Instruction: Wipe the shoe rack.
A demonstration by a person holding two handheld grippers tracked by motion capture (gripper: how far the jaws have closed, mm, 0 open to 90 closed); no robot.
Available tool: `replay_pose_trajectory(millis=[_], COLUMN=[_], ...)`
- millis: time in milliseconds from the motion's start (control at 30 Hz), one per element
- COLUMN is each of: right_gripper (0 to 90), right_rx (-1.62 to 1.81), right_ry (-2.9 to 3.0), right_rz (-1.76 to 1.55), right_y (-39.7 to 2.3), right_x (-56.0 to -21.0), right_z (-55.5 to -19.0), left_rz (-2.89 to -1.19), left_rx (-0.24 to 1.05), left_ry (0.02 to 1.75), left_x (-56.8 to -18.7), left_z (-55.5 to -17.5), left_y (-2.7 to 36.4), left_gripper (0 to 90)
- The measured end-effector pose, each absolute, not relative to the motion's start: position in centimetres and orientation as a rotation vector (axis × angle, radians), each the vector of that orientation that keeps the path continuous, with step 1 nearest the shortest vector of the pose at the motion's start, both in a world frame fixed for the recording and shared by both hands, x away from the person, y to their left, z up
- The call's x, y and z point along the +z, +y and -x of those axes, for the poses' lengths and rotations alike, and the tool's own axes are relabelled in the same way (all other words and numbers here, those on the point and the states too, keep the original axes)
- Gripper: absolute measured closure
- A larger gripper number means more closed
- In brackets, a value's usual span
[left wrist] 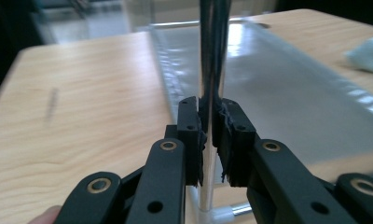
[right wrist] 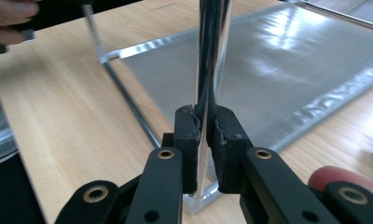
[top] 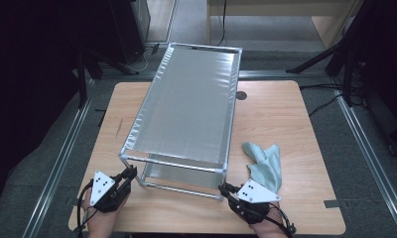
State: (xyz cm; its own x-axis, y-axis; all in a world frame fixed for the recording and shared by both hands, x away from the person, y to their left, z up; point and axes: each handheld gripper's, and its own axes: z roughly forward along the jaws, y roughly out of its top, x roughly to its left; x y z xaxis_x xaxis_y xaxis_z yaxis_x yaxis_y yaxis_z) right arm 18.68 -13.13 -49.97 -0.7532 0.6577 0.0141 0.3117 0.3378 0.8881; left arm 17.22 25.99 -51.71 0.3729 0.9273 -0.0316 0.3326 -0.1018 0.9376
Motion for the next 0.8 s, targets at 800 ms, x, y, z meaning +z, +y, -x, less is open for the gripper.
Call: replay_pose_trajectory(millis=[800], right_gripper=[66.9], right_rx=[1.294], right_ry=[2.069], right_rz=[-1.017], right_y=[-17.8], right_x=[-49.9], right_z=[-22.4], left_rz=[-1.763], left_rx=[0.556], left_ry=[0.781], left_x=[-52.1], left_z=[-13.0], left_y=[21.6], left_gripper=[81.6])
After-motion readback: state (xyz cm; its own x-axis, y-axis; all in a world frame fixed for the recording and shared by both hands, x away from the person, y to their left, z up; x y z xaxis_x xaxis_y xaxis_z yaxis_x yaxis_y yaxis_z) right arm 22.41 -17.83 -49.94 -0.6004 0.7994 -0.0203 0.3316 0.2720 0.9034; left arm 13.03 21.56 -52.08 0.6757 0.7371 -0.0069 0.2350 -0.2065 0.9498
